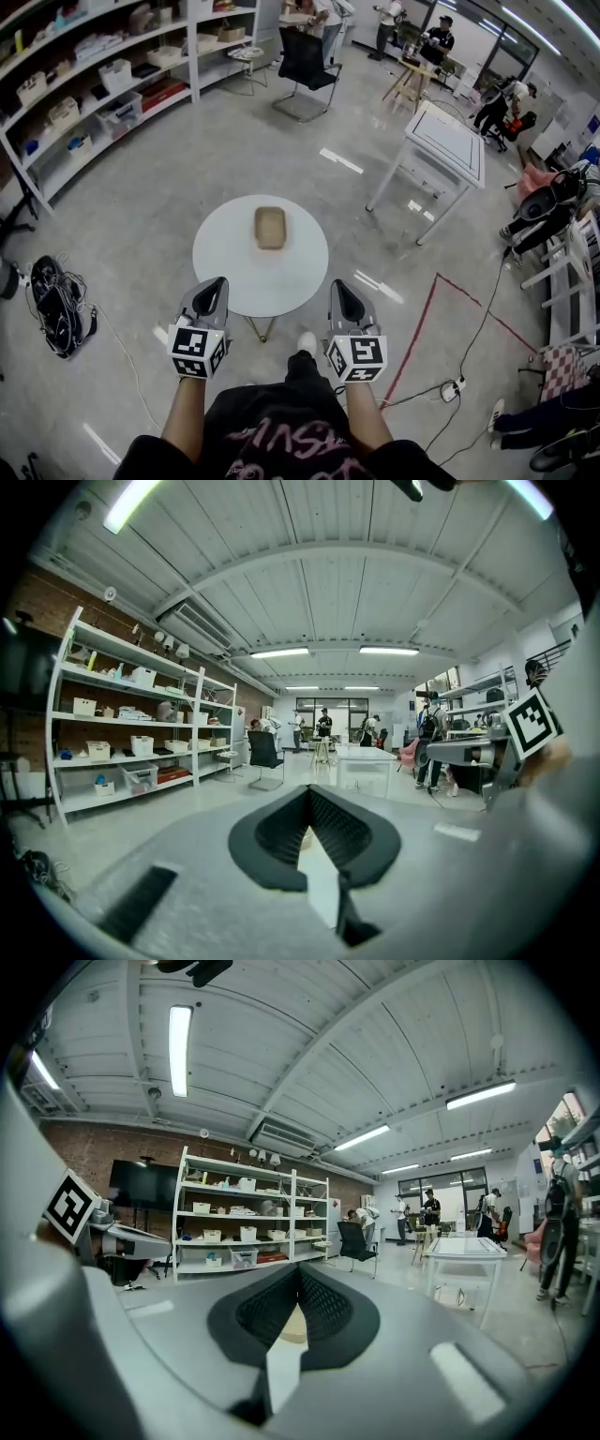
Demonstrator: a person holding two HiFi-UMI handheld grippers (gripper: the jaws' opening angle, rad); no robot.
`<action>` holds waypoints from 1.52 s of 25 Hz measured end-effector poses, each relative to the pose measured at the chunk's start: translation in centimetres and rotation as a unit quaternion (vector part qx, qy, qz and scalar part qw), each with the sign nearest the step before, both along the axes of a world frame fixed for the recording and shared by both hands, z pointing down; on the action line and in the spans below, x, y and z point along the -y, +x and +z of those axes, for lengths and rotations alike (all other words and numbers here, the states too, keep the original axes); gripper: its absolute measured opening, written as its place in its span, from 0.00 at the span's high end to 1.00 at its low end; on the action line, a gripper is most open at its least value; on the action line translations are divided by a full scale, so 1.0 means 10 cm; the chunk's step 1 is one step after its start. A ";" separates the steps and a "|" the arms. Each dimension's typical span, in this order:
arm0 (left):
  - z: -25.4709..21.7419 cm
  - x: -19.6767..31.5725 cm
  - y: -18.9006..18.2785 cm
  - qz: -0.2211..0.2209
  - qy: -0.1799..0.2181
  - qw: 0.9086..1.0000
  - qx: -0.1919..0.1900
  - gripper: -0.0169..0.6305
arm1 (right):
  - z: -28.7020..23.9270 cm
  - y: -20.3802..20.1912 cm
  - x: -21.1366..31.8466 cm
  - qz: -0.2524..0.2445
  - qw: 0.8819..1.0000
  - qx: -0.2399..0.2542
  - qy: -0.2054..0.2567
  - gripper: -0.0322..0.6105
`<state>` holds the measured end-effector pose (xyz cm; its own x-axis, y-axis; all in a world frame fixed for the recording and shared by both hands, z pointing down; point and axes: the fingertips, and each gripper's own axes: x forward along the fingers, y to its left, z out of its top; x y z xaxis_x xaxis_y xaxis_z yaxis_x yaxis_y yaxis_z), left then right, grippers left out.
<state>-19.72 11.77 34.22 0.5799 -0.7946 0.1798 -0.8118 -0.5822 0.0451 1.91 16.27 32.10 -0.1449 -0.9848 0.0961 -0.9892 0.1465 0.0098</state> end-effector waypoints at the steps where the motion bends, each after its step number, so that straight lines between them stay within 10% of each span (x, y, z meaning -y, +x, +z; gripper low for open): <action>1: 0.01 0.01 0.01 0.000 -0.001 1.000 0.000 0.98 | 0.01 0.01 0.01 0.000 1.000 -0.001 -0.001 0.94; 38: 0.73 1.63 0.69 -0.054 -0.091 0.992 0.067 0.98 | 0.82 0.69 1.99 -0.067 0.994 0.047 -0.074 0.94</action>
